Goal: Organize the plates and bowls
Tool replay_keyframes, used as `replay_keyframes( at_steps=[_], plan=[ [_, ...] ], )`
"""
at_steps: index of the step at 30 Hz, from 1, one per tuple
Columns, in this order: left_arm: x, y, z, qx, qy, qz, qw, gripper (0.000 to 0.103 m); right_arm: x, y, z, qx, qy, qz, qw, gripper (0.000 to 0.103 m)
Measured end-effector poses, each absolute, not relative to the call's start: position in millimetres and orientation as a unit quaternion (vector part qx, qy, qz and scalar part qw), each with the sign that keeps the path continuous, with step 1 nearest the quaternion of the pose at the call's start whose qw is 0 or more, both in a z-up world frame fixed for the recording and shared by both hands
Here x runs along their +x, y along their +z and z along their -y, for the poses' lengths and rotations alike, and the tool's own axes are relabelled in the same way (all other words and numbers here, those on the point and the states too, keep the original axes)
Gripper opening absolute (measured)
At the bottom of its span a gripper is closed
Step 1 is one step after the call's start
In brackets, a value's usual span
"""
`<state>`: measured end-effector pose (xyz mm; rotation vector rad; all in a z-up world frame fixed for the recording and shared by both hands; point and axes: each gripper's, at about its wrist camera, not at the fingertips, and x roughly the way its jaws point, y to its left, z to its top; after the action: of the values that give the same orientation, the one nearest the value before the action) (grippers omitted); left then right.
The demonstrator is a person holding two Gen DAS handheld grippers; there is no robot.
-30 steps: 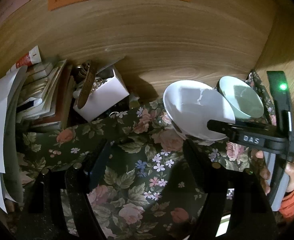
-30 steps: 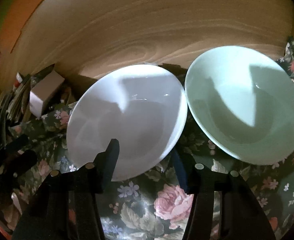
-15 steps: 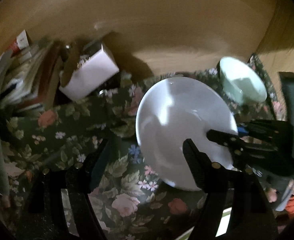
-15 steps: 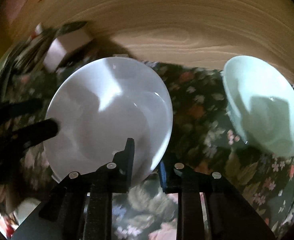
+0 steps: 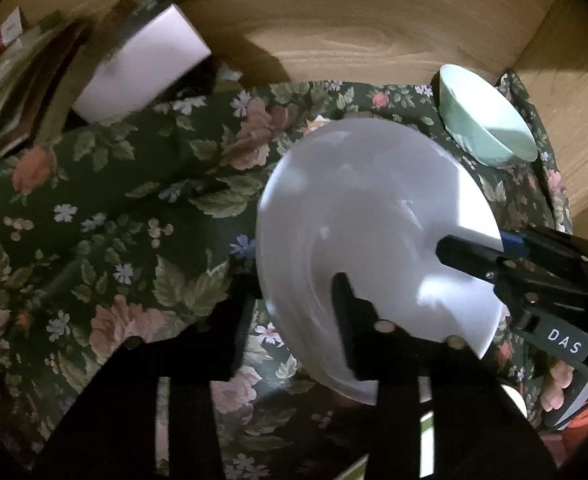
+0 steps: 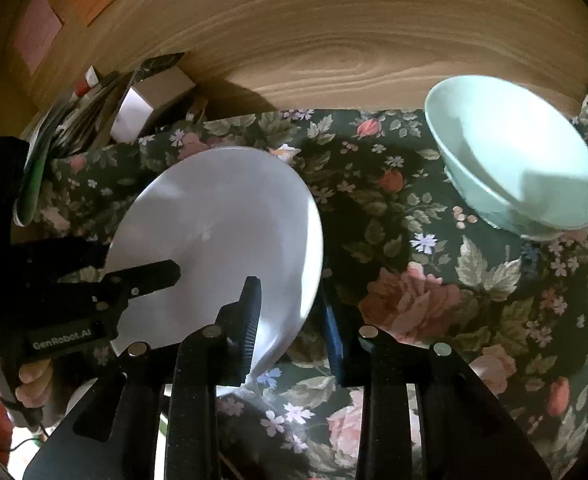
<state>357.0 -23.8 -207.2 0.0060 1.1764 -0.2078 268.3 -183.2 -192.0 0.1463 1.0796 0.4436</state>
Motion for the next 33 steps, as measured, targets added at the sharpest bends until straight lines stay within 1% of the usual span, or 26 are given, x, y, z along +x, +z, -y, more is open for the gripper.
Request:
replay_keyframes(
  at_steps=[3,6,11,16,33],
  plan=[
    [359,-212,28,0.004,-0.095,-0.556,0.825,0.028,272,-194,173,0.068,0.211,-0.511,0.830,0.027],
    [362,-215,33,0.003,-0.102,-0.555,0.825,0.022,276,-194,161,0.064,0.207,-0.507,0.834,0.024],
    [362,-217,36,0.009,-0.097,-0.551,0.829,0.022,281,-194,156,0.063,0.203,-0.500,0.839,0.022],
    [353,-204,38,0.016,-0.099,-0.533,0.840,0.022,280,-190,155,0.061,0.198,-0.489,0.847,0.022],
    [291,-139,22,-0.007,-0.095,-0.464,0.881,0.022,239,-128,153,0.049,0.200,-0.426,0.881,0.022]
  ],
)
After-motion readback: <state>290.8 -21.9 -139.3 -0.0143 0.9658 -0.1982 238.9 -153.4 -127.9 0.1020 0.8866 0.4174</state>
